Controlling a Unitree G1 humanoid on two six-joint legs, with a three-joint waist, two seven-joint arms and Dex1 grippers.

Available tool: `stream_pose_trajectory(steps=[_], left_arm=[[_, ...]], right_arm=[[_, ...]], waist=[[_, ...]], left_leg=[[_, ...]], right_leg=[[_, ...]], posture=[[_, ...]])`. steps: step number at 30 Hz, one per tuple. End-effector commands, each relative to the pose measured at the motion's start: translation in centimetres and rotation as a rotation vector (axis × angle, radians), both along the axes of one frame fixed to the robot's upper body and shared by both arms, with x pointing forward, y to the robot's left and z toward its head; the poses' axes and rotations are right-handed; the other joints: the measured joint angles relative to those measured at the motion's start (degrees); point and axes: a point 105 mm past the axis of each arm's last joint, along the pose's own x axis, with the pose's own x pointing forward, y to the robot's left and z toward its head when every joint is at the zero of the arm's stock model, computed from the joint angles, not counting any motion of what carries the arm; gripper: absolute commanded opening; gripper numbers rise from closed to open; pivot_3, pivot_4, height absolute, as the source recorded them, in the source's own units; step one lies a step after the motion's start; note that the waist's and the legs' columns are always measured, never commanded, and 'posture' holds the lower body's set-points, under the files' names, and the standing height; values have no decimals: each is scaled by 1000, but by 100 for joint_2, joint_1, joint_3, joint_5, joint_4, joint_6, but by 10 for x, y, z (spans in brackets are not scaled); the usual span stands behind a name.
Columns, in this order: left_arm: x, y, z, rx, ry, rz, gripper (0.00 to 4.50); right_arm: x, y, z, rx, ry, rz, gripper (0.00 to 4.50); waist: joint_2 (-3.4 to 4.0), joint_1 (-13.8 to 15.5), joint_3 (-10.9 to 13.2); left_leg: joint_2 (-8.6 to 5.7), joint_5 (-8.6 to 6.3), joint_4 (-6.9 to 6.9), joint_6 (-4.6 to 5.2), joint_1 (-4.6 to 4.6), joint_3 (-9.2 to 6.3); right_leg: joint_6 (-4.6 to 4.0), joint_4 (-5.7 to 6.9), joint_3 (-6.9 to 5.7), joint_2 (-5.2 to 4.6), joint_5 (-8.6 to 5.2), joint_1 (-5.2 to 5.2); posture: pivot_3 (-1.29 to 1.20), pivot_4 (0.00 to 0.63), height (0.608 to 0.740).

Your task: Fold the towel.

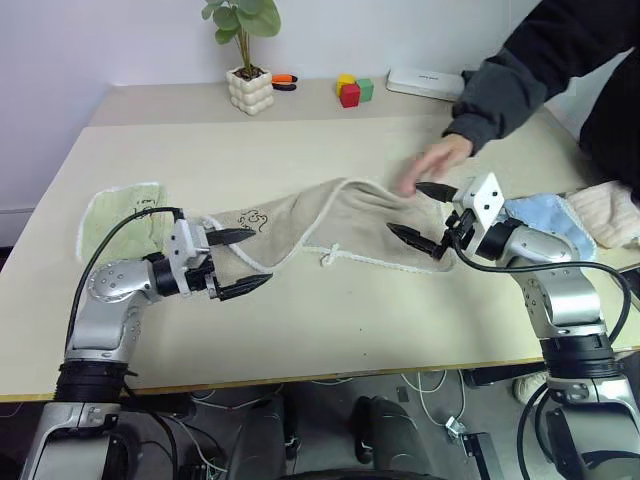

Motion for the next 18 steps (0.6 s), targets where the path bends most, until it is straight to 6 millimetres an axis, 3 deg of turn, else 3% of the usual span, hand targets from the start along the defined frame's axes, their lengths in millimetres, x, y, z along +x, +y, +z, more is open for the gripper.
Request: stream_pose_trajectory(steps=[1, 5, 10, 18], left_arm=[[6, -3, 3, 76, -73, 19, 4461], [10, -5, 15, 54, -102, 20, 4461], [9, 5, 8, 75, -49, 1, 4461], [9, 0, -4, 131, -38, -17, 4461]], right_arm=[[1, 1, 15, 19, -71, -5, 4500], [-1, 4, 15, 34, -78, -8, 4500], [-3, 3, 11, 38, -74, -20, 4500], [-4, 6, 12, 42, -81, -26, 4500]], waist=[[0, 2, 0], [0, 3, 0], [1, -7, 0], [1, 4, 0]], left_leg=[[0, 0, 0, 0, 0, 0], [2, 0, 0, 0, -1, 0], [2, 0, 0, 0, 1, 1], [2, 0, -1, 1, 0, 1]], right_leg=[[0, 0, 0, 0, 0, 0], [1, 1, 0, 0, 1, -1], [1, 1, 0, 0, 1, 0], [2, 3, 0, 0, 1, 0]], posture=[[0, 150, 740], [0, 150, 740], [0, 150, 740], [0, 150, 740]])
